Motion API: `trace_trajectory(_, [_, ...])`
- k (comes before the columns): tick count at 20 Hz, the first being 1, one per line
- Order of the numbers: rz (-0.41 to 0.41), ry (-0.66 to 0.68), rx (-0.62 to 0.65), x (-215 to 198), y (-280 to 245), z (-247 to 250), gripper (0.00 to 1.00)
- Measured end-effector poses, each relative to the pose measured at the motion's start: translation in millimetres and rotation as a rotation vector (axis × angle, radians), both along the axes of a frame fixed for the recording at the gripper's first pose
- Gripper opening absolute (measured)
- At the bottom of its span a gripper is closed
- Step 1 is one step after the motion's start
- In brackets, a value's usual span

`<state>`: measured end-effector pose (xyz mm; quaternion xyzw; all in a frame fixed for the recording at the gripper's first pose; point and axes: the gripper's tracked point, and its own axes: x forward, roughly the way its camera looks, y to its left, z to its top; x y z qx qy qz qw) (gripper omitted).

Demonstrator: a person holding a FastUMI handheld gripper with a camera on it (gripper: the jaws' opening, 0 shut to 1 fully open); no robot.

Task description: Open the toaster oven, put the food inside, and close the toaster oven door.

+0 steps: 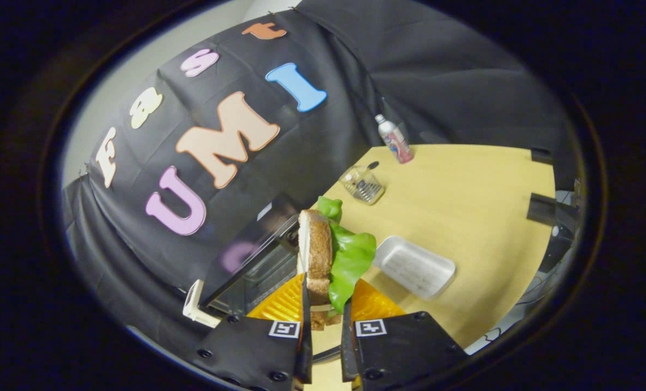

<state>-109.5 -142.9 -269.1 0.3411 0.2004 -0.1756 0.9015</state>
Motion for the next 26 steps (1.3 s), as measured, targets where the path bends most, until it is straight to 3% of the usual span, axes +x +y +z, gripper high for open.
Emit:
trace_trajectory(8, [0.139, -0.014, 0.175, 44, 97, -36, 0.22])
trace_trajectory(13, [0.144, 0.034, 0.217, 75, 116, -67, 0.22])
trace_trajectory(26, [0.167, -0.018, 0.363, 159, 146, -97, 0.23])
